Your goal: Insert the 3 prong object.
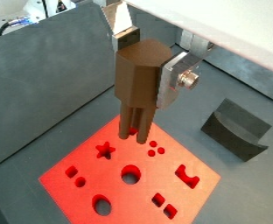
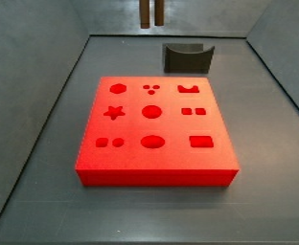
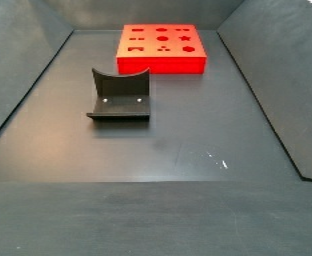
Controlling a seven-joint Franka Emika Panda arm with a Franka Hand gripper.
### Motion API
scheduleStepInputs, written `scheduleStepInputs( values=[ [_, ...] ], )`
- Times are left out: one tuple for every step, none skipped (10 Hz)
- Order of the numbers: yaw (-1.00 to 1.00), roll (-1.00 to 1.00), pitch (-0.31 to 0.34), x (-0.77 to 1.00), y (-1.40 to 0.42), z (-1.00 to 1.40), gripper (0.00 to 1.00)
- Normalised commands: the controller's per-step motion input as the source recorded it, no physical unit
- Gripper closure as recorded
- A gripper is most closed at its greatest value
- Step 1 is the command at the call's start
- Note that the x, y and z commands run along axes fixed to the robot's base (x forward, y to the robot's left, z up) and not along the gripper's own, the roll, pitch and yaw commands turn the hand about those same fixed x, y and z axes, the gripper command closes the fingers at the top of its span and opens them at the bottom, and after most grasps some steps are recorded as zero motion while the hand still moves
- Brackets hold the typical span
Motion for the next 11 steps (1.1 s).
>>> scheduleStepInputs(
  values=[
    [0.25,0.1,0.0,0.04,0.01,-0.06,1.0],
    [0.64,0.19,-0.017,0.3,0.04,-0.24,1.0],
    [0.68,0.21,0.0,0.31,0.0,-0.17,1.0],
    [0.62,0.31,0.156,0.49,0.03,-0.14,1.0],
    [0.67,0.31,0.229,0.33,0.13,-0.19,1.0],
    [0.7,0.3,0.213,0.31,0.11,-0.23,1.0],
    [0.59,0.33,0.247,0.37,0.19,-0.21,1.0],
    [0.32,0.35,0.317,0.45,0.37,-0.08,1.0],
    [0.03,0.27,0.366,0.57,0.47,-0.1,1.0],
    [0.0,0.17,0.411,0.56,0.42,-0.15,1.0],
    [0.0,0.09,0.467,0.5,0.39,-0.12,1.0]
  ],
)
